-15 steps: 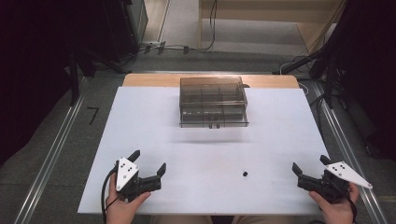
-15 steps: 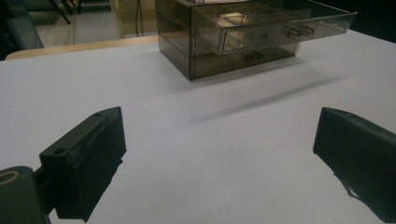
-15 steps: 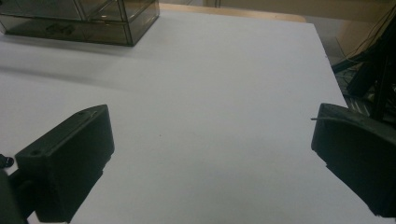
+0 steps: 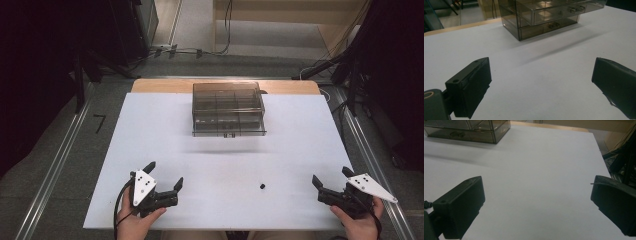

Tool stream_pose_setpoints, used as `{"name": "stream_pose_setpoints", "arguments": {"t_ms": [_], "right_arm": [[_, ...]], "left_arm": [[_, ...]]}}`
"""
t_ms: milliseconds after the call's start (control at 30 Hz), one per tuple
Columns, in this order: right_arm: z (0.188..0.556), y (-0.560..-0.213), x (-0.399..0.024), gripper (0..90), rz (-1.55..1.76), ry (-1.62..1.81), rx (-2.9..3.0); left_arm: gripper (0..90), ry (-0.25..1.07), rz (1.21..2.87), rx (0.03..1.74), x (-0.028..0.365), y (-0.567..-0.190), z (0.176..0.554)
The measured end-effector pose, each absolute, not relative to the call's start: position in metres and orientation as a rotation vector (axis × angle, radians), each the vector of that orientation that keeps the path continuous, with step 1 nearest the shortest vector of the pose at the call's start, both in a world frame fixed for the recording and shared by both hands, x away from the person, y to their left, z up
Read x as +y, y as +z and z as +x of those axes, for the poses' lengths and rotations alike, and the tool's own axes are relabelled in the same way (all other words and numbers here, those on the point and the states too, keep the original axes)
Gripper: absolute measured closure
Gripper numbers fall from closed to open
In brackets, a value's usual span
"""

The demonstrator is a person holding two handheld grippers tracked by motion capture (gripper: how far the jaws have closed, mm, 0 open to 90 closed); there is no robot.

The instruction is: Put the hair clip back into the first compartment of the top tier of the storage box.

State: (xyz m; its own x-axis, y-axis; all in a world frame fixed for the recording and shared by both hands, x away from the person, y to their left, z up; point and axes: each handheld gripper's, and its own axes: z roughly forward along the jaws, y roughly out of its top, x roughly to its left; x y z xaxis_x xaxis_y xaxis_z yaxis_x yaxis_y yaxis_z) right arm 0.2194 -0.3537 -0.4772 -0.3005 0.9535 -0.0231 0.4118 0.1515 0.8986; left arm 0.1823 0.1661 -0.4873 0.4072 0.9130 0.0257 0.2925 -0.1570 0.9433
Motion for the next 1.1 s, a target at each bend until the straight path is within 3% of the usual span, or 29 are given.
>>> {"name": "stream_pose_setpoints", "arguments": {"t_ms": [1100], "right_arm": [[0.221,-0.479,-0.352,0.0,1.294,1.105,1.831]], "left_arm": [[5.0,0.685,1.765,1.019,0.114,-0.49,0.186]]}}
